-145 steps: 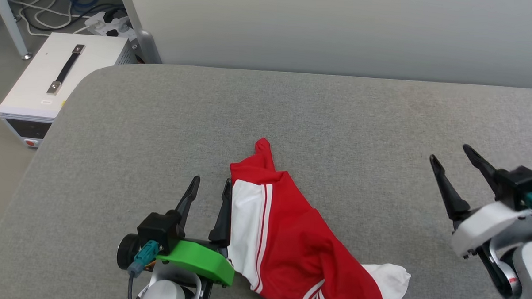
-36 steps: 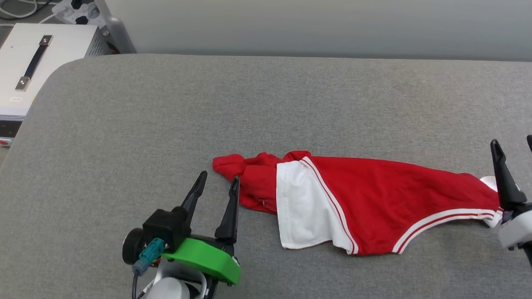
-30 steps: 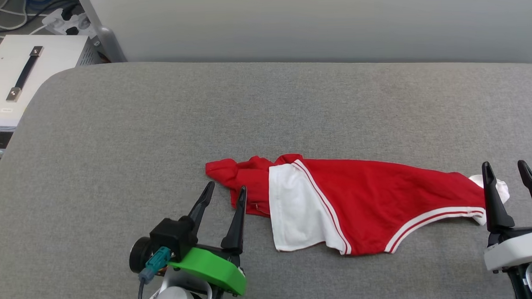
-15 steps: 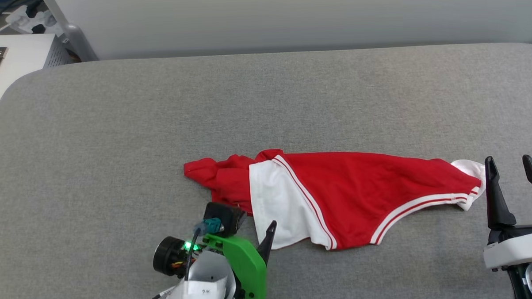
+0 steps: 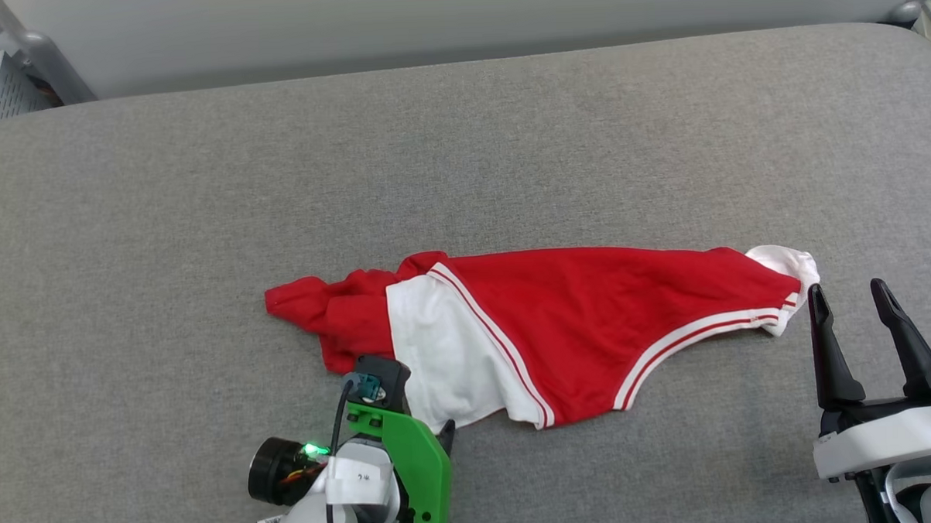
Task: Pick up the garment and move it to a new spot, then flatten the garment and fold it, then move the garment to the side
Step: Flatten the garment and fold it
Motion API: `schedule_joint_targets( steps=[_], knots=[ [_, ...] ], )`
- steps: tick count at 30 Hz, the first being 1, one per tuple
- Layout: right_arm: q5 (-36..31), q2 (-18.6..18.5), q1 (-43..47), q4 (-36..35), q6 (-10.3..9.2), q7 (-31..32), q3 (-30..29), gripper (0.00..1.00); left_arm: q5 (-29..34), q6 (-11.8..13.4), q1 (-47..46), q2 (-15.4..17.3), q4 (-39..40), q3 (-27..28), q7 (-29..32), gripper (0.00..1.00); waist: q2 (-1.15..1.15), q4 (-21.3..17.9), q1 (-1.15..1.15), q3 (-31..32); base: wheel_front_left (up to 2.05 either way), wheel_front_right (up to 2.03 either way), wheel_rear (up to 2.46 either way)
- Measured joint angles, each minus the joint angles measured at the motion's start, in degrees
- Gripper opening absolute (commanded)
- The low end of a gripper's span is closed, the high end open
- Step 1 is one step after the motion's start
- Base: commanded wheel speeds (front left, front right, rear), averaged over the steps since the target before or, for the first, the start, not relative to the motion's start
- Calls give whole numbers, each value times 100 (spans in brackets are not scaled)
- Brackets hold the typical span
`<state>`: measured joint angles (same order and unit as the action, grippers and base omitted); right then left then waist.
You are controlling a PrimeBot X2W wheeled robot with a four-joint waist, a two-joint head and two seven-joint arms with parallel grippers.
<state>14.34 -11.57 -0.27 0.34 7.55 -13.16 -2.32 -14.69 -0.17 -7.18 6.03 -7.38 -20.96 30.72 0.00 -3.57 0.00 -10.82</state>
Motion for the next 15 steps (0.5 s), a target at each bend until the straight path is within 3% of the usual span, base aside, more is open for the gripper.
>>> schedule_joint_targets(
  steps=[13, 14, 15],
  knots=[
    [1, -88, -105, 235, 0, -73, 67, 100, -166, 5, -262, -46, -552, 65, -377, 97, 0, -91, 0, -159, 0, 0, 0],
    [1, -105, -105, 256, 0, -73, 69, 100, -202, -22, -277, -51, -597, 64, -375, 0, 0, -88, 0, -157, 0, 0, 0],
    [1, -118, -105, 270, 0, -74, 70, 100, -223, -67, -309, -51, -646, 53, -365, 0, 0, -86, 0, -152, 0, 0, 0]
  ],
)
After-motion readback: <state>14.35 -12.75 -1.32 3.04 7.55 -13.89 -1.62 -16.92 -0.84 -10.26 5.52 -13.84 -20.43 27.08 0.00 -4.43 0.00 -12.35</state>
